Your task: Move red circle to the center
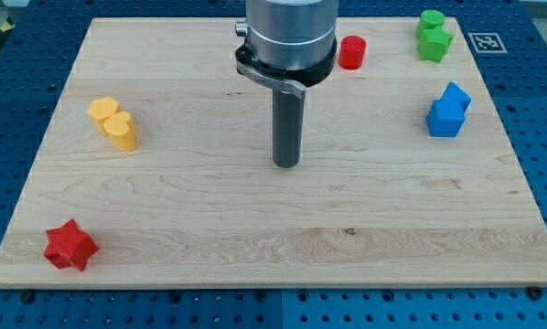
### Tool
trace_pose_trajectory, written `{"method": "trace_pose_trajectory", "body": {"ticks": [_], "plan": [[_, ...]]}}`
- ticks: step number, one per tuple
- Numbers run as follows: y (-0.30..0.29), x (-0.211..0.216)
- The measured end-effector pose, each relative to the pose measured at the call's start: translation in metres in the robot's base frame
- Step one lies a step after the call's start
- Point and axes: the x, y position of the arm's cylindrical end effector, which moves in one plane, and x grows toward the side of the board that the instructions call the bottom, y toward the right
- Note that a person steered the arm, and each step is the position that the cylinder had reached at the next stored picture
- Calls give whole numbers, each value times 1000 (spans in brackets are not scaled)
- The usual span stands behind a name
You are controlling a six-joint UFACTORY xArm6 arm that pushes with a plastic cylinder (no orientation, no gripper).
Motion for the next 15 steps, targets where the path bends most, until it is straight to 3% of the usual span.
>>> {"method": "trace_pose_trajectory", "body": {"ticks": [5, 11, 13, 15], "plan": [[35, -53], [124, -107], [168, -138], [172, -185]]}}
